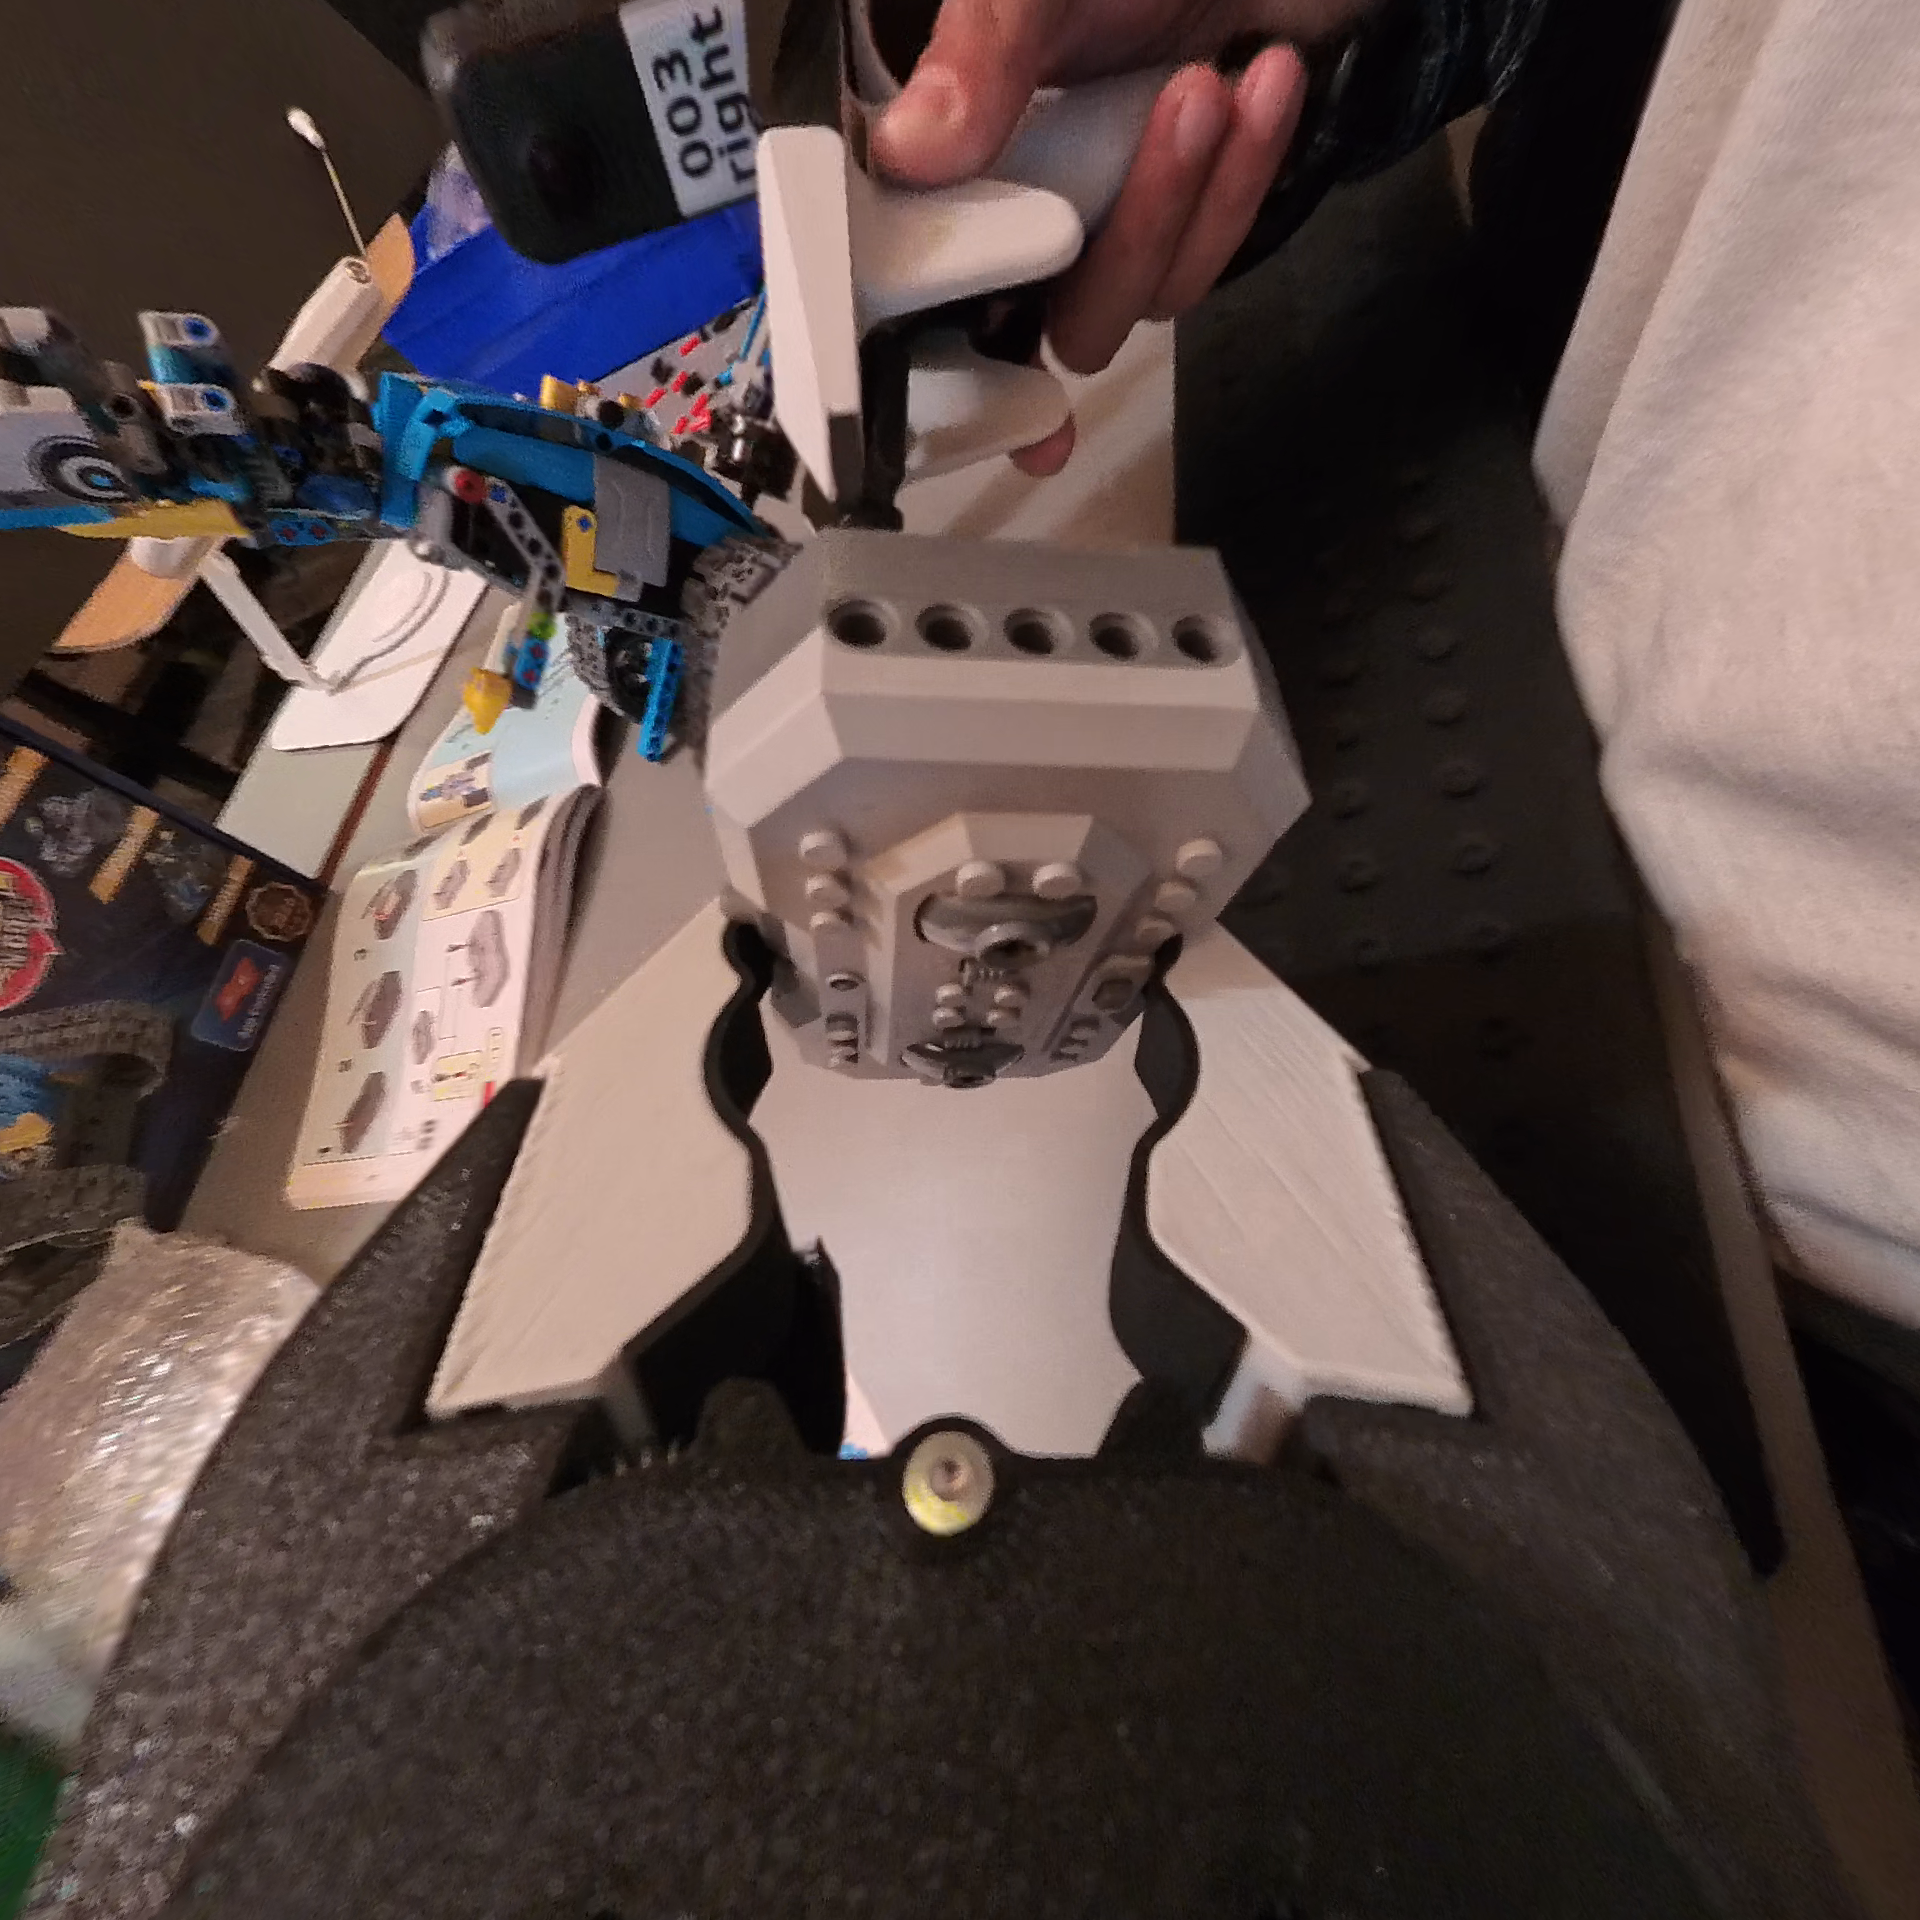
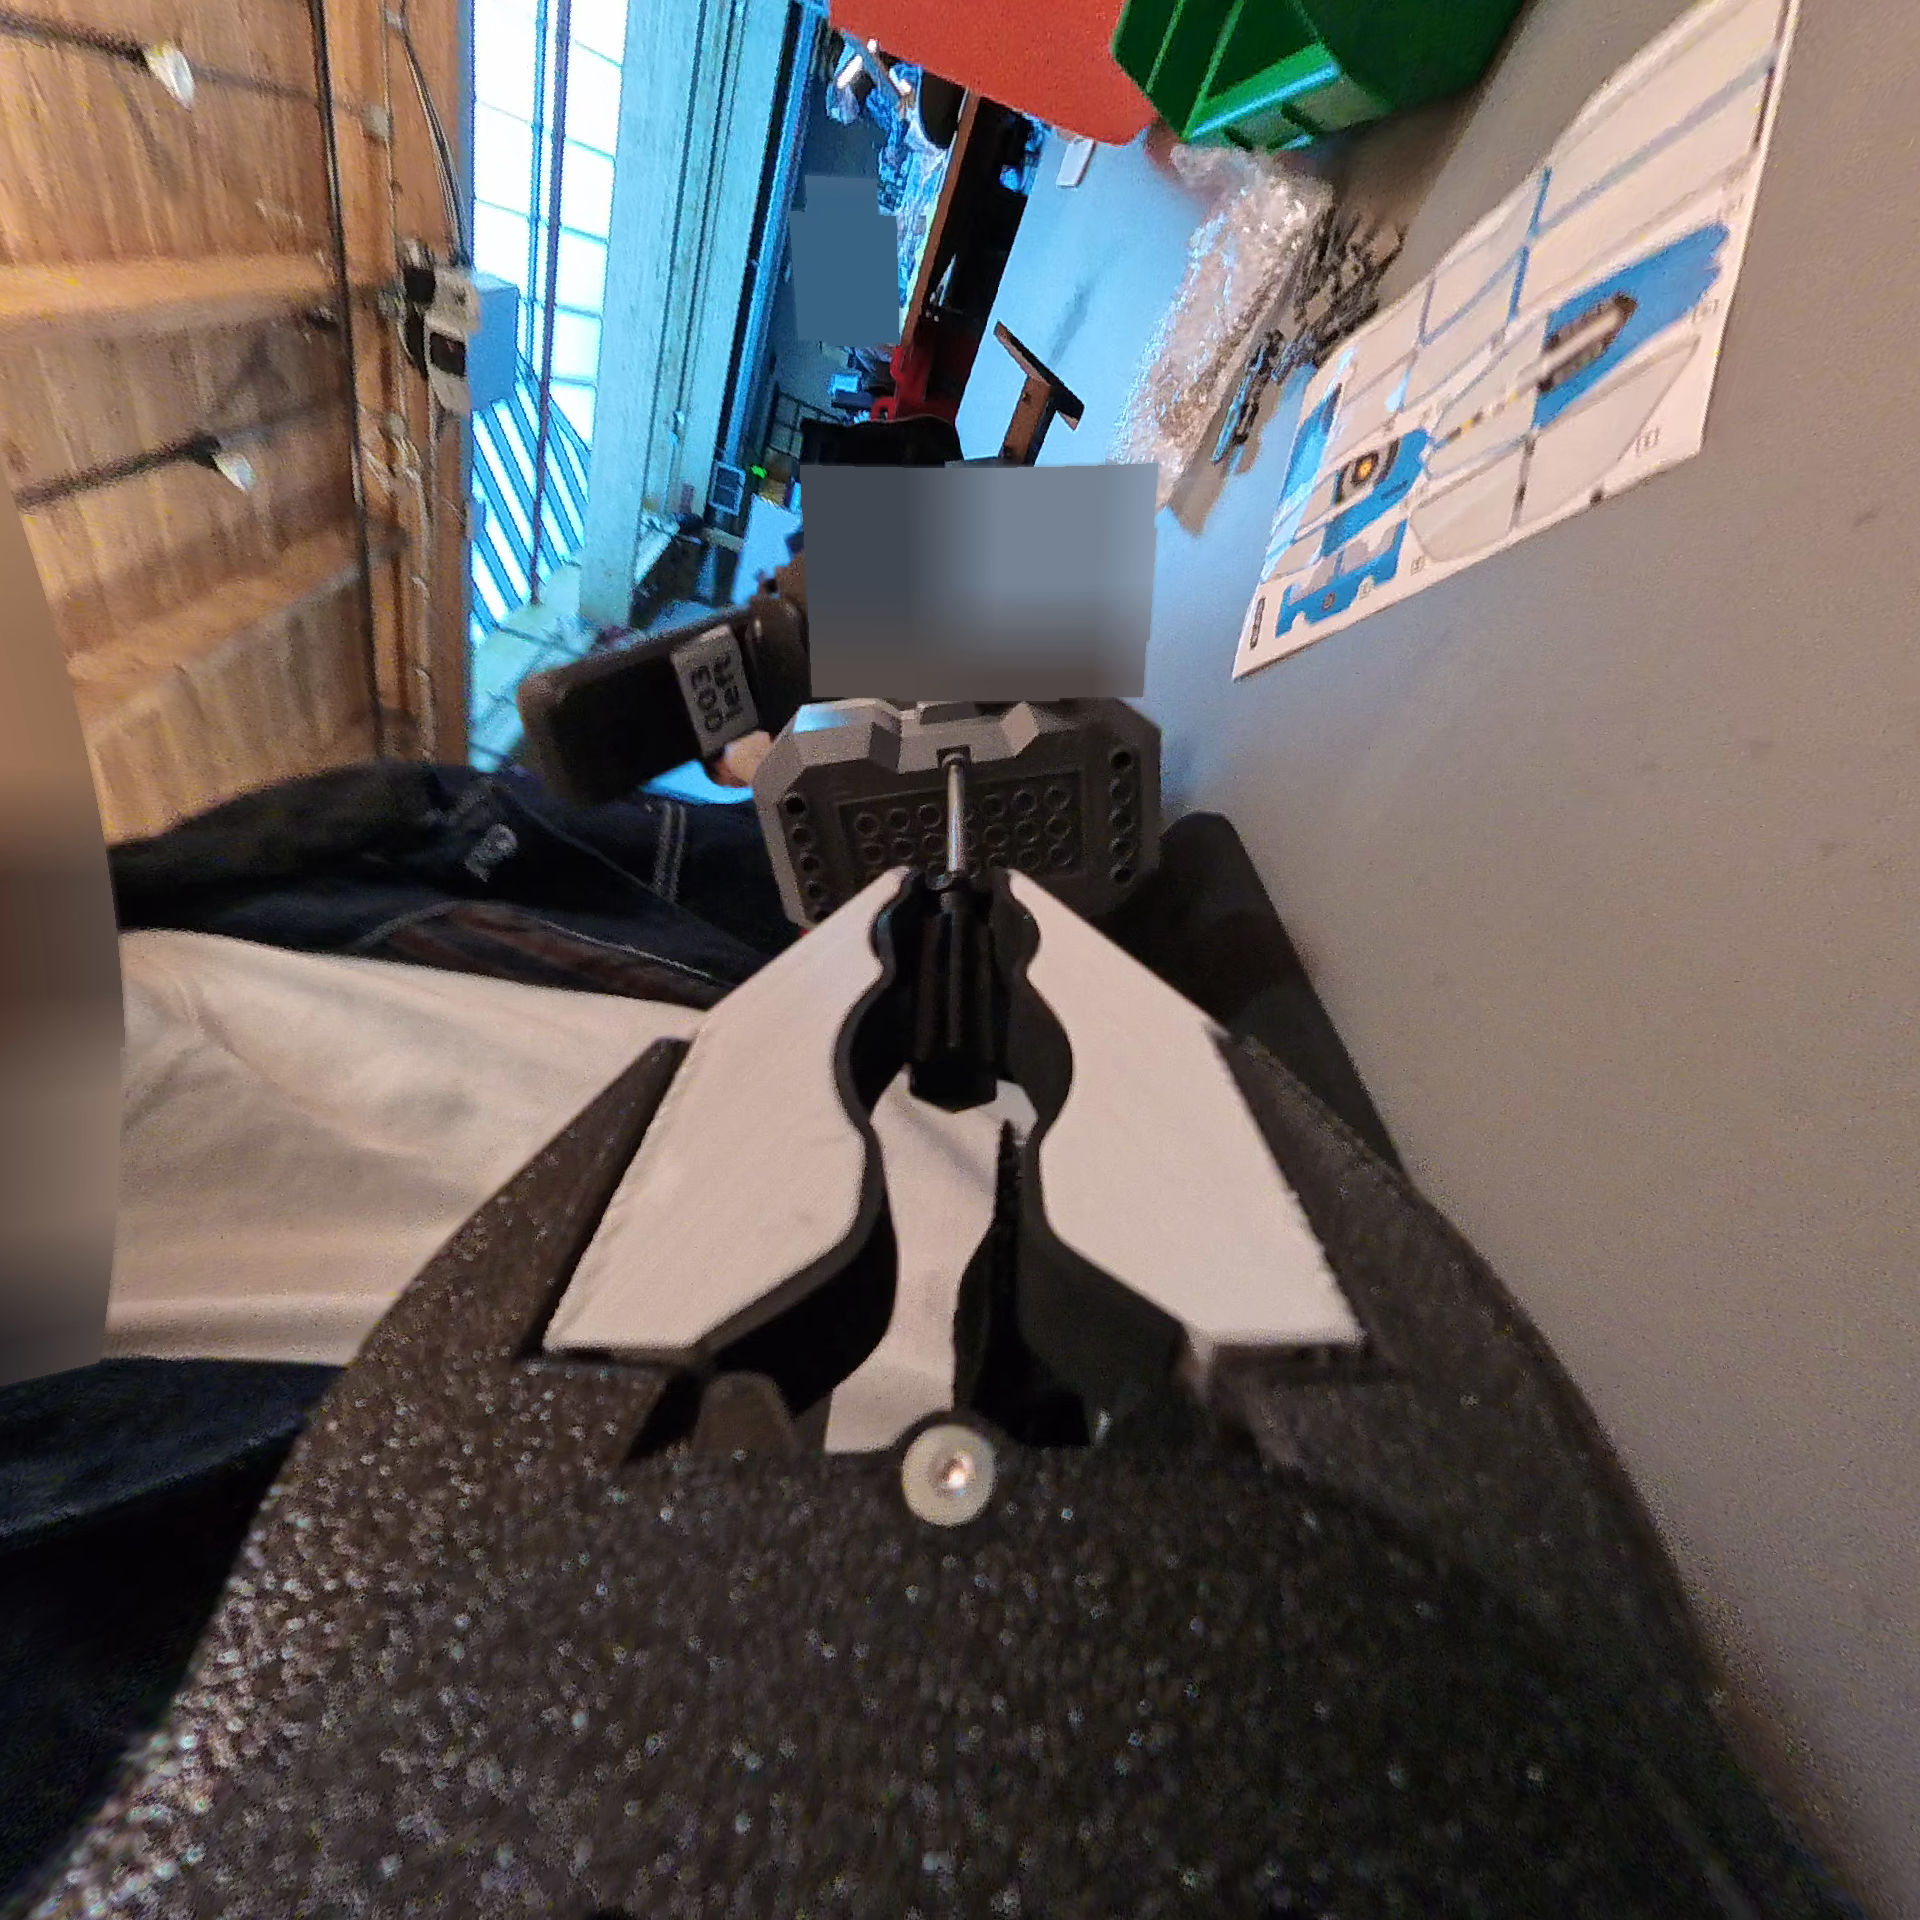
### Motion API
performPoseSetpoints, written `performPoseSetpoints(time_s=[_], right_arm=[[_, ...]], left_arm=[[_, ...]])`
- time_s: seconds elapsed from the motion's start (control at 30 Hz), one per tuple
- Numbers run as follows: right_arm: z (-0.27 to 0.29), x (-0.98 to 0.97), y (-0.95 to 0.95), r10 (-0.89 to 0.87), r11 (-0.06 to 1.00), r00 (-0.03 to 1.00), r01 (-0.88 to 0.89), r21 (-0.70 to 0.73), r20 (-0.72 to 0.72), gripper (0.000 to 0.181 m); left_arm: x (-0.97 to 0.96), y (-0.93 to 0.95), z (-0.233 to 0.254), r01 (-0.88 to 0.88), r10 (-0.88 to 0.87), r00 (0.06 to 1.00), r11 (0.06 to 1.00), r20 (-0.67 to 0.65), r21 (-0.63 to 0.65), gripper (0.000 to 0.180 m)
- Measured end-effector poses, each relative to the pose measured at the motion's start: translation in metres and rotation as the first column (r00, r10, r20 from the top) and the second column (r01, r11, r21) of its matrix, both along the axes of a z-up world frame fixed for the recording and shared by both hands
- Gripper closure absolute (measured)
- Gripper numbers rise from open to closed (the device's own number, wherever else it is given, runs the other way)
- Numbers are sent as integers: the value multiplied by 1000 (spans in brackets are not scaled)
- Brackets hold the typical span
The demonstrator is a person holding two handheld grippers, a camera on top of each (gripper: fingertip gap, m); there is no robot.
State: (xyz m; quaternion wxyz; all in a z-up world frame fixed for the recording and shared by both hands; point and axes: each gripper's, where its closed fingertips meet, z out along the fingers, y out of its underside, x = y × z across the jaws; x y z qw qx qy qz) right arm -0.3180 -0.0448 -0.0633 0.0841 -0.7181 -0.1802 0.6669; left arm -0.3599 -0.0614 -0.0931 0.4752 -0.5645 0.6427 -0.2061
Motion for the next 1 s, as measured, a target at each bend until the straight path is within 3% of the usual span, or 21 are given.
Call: performPoseSetpoints(time_s=[0.1,0.17,0.27,0.33,0.43,0.5,0.6,0.63,0.7,0.77,0.83,0.87,0.93,1.0], right_arm=[[9,-1,0,4,959,999,-14,282,36,170],[16,-4,-1,-2,839,995,-54,541,103,170],[34,-8,-6,33,396,986,-161,904,161,170],[46,-9,-5,79,114,987,-152,982,143,169],[53,-11,-4,77,-237,973,-196,951,219,169],[48,-12,-7,46,-544,944,-250,801,326,170],[45,-12,-8,-85,-917,923,-220,334,375,169],[45,-13,-8,-117,-961,924,-197,192,364,170],[43,-11,-8,-118,-968,915,-193,161,387,170],[51,-7,-7,-102,-941,927,-208,267,361,170],[65,-2,-6,-83,-856,951,-222,468,299,170],[69,2,-4,-75,-754,957,-238,612,280,170],[74,9,5,-83,-426,972,-234,874,220,169],[63,11,11,-74,54,979,-187,981,191,169]], left_arm=[[1,-3,9,34,-20,997,982,80,-185,110],[0,-7,17,92,-40,988,928,147,-361,110],[-2,-18,39,264,-105,952,753,287,-602,111],[-4,-20,57,349,-118,924,653,364,-672,111],[-6,-18,64,358,-130,930,538,345,-763,112],[-7,-19,57,317,-132,948,462,289,-829,112],[-7,-13,62,341,-72,939,323,336,-883,111],[-6,-11,63,353,-59,934,303,352,-885,112],[-4,-11,60,353,-58,933,322,354,-879,112],[-2,-11,65,383,-50,919,355,392,-853,111],[-3,-3,63,347,-24,925,455,378,-820,111],[-5,2,59,307,-9,934,528,356,-792,111],[-8,9,53,234,1,946,688,323,-687,111],[-9,14,53,171,20,949,803,313,-570,111]])
